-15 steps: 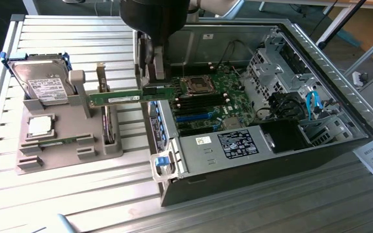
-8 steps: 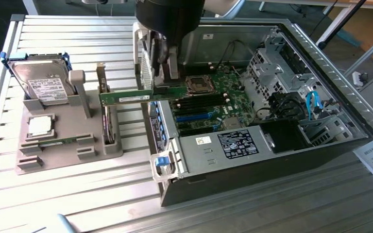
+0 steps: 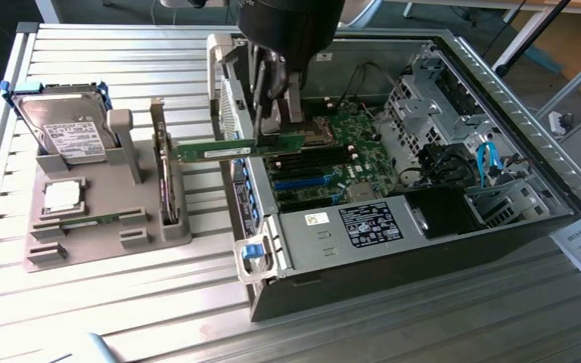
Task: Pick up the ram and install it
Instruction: 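Pick up the ram and move it above insertion slot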
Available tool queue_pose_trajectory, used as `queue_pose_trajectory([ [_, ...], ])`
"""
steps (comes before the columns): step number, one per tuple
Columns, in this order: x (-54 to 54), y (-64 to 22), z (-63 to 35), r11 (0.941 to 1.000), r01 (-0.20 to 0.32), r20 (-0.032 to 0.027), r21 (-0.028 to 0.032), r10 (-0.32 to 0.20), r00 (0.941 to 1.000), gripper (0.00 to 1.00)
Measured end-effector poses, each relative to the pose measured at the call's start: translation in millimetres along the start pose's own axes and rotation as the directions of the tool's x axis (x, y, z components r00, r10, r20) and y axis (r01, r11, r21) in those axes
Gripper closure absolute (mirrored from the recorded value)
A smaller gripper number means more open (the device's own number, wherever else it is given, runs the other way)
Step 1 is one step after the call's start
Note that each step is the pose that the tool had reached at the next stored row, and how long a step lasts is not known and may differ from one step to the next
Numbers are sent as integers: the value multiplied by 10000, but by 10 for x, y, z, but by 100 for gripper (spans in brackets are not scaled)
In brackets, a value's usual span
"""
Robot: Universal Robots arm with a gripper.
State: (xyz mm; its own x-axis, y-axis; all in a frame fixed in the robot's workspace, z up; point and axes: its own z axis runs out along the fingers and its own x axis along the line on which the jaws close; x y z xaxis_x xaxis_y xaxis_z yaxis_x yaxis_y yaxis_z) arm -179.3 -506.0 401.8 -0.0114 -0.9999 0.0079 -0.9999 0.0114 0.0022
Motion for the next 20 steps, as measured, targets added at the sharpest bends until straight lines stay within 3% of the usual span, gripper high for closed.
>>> queue_pose_trajectory([
  [10, 16, -300, 0, 10000, 0, 0, 0, 0, 10000, 88],
  [20, 29, -491, -1, 10000, 0, 0, 0, 0, 10000, 88],
])
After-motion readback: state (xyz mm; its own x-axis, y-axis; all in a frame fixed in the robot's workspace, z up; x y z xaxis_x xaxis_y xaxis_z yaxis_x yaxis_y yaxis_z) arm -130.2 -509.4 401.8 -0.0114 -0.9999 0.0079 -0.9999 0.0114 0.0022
